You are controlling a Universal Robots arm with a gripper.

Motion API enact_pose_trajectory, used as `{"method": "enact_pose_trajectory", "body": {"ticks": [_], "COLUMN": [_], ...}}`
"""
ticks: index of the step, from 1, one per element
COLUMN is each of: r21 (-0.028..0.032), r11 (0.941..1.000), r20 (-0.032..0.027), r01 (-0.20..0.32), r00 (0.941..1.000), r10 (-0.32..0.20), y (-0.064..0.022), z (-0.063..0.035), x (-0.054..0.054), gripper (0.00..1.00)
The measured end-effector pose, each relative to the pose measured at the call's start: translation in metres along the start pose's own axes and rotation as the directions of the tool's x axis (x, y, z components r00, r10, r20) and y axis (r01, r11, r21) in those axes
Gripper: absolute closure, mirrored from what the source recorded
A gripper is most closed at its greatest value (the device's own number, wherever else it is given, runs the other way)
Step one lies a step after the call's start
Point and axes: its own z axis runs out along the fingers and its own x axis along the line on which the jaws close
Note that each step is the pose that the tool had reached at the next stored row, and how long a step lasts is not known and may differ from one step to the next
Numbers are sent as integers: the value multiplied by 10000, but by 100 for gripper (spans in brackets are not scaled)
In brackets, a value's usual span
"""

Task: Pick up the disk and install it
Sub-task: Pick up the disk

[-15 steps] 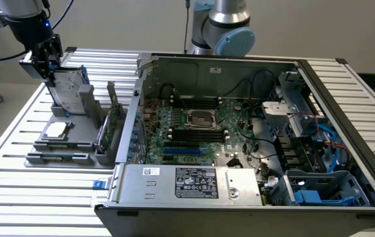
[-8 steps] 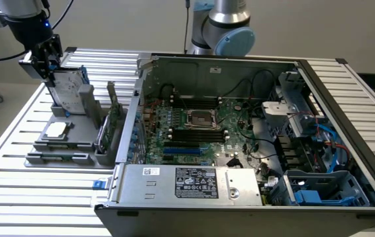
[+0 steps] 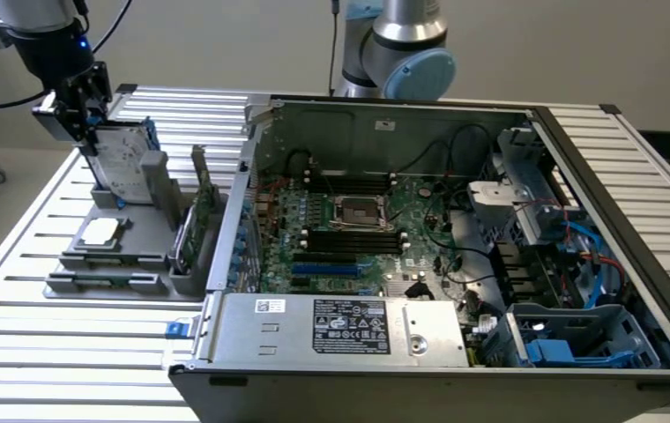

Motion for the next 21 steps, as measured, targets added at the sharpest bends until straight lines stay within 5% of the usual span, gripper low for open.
{"method": "enact_pose_trajectory", "body": {"ticks": [21], "r21": [-4], "r11": [10000], "r20": [-44], "r01": [-9], "r00": [10000], "r10": [9], "y": [-28], "z": [-4], "x": [12], "gripper": [44]}}
